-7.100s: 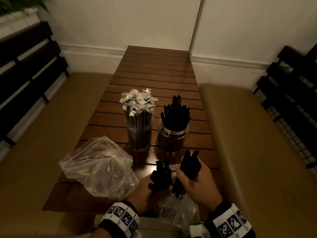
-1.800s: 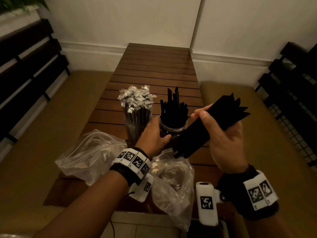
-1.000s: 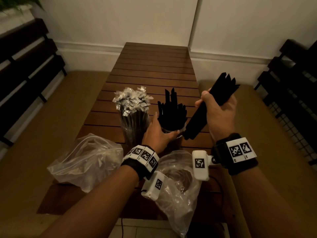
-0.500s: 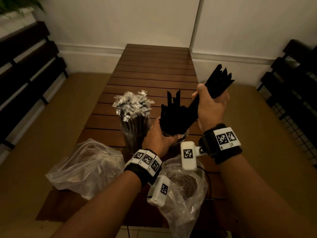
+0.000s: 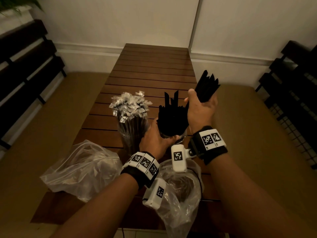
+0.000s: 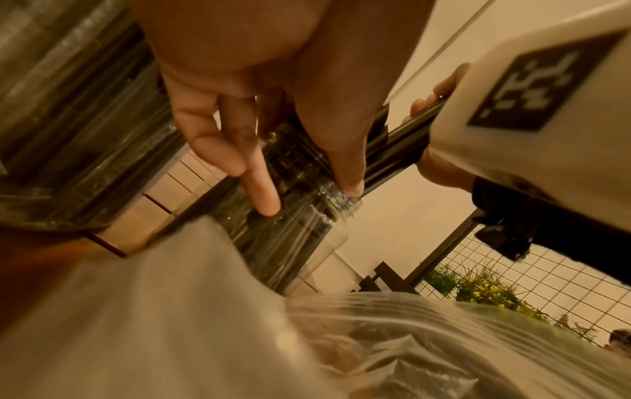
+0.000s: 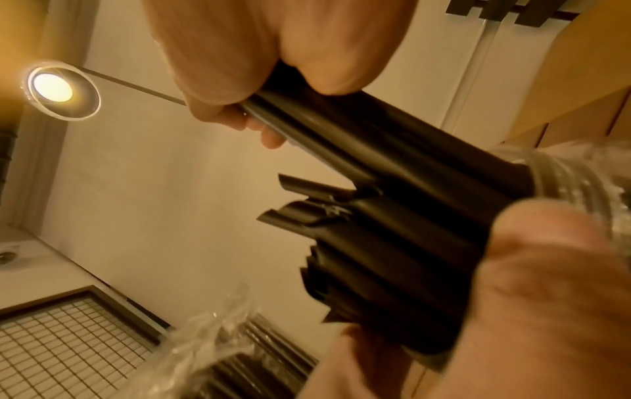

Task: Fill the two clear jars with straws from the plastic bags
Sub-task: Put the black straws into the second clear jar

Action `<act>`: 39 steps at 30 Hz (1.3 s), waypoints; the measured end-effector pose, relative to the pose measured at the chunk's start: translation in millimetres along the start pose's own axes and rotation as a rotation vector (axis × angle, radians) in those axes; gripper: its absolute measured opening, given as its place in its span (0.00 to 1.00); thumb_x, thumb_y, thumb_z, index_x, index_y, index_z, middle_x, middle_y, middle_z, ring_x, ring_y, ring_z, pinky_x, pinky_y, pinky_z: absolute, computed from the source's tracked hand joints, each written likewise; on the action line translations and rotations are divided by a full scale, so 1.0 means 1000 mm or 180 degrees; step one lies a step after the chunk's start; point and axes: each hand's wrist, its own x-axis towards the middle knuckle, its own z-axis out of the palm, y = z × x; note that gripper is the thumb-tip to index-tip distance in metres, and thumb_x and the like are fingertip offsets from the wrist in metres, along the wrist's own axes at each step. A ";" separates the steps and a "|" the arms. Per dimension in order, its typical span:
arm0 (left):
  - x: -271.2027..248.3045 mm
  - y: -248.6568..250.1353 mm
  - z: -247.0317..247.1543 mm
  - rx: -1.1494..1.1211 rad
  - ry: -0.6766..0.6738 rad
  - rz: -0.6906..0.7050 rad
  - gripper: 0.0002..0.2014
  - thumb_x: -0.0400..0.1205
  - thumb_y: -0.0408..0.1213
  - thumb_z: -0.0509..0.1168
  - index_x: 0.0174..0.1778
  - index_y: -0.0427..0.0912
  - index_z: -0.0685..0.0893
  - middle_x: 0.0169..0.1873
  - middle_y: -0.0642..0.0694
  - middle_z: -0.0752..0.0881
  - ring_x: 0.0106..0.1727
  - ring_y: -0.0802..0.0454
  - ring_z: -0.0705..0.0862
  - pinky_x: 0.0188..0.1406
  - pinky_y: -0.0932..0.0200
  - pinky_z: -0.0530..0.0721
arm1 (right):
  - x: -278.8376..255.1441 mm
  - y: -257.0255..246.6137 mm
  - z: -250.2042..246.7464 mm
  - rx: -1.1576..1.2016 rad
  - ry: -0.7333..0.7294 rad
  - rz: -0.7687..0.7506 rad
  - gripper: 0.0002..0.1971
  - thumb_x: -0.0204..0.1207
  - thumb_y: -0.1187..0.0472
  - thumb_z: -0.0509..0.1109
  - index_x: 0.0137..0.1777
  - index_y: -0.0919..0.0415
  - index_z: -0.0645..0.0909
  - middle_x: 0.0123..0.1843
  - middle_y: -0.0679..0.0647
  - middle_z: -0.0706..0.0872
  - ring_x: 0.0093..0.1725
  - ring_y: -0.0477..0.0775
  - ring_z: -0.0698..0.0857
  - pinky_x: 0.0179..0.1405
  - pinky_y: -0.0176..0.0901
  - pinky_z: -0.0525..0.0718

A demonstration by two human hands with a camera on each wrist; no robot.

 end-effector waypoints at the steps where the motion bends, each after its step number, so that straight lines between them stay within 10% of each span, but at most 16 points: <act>1: 0.000 0.000 0.000 -0.0004 -0.0005 -0.0003 0.37 0.62 0.63 0.74 0.68 0.64 0.71 0.60 0.61 0.86 0.60 0.59 0.86 0.57 0.44 0.87 | -0.003 0.002 0.001 0.0042 -0.0048 0.0028 0.20 0.78 0.62 0.73 0.70 0.53 0.79 0.59 0.65 0.89 0.50 0.57 0.91 0.51 0.50 0.92; 6: -0.002 0.001 0.000 -0.0029 -0.0006 -0.0015 0.37 0.61 0.66 0.75 0.67 0.66 0.71 0.58 0.62 0.87 0.56 0.59 0.87 0.51 0.44 0.89 | -0.014 0.012 -0.003 -0.0303 -0.0452 -0.0285 0.15 0.81 0.64 0.72 0.55 0.40 0.79 0.46 0.40 0.88 0.45 0.32 0.89 0.45 0.31 0.89; 11: 0.001 0.003 -0.001 0.0063 -0.0103 -0.0114 0.36 0.60 0.68 0.74 0.63 0.69 0.71 0.50 0.59 0.89 0.42 0.49 0.91 0.41 0.43 0.91 | -0.022 0.024 -0.006 -0.1046 -0.0682 -0.0610 0.08 0.77 0.58 0.76 0.51 0.49 0.80 0.44 0.42 0.87 0.45 0.36 0.87 0.53 0.52 0.91; 19: 0.001 0.008 -0.007 0.0167 -0.0201 -0.0158 0.40 0.60 0.68 0.74 0.68 0.67 0.67 0.59 0.61 0.86 0.51 0.51 0.89 0.45 0.42 0.91 | -0.008 -0.013 -0.003 -0.1782 -0.0931 -0.1623 0.33 0.76 0.47 0.76 0.79 0.50 0.70 0.77 0.48 0.75 0.75 0.41 0.71 0.72 0.31 0.69; 33: 0.004 0.006 -0.008 0.0466 -0.0284 -0.0119 0.34 0.68 0.60 0.69 0.70 0.68 0.63 0.59 0.53 0.85 0.41 0.42 0.90 0.40 0.40 0.91 | -0.025 0.031 -0.033 -0.4372 -0.2312 -0.1426 0.40 0.85 0.34 0.48 0.89 0.54 0.40 0.91 0.50 0.46 0.90 0.51 0.43 0.86 0.63 0.40; 39: 0.003 0.010 -0.009 0.0249 -0.0323 -0.0279 0.39 0.63 0.64 0.74 0.67 0.65 0.63 0.54 0.53 0.87 0.46 0.44 0.89 0.43 0.40 0.91 | -0.015 -0.001 -0.013 -0.4009 -0.1965 -0.1554 0.40 0.78 0.28 0.58 0.85 0.46 0.57 0.88 0.51 0.57 0.88 0.58 0.54 0.82 0.74 0.52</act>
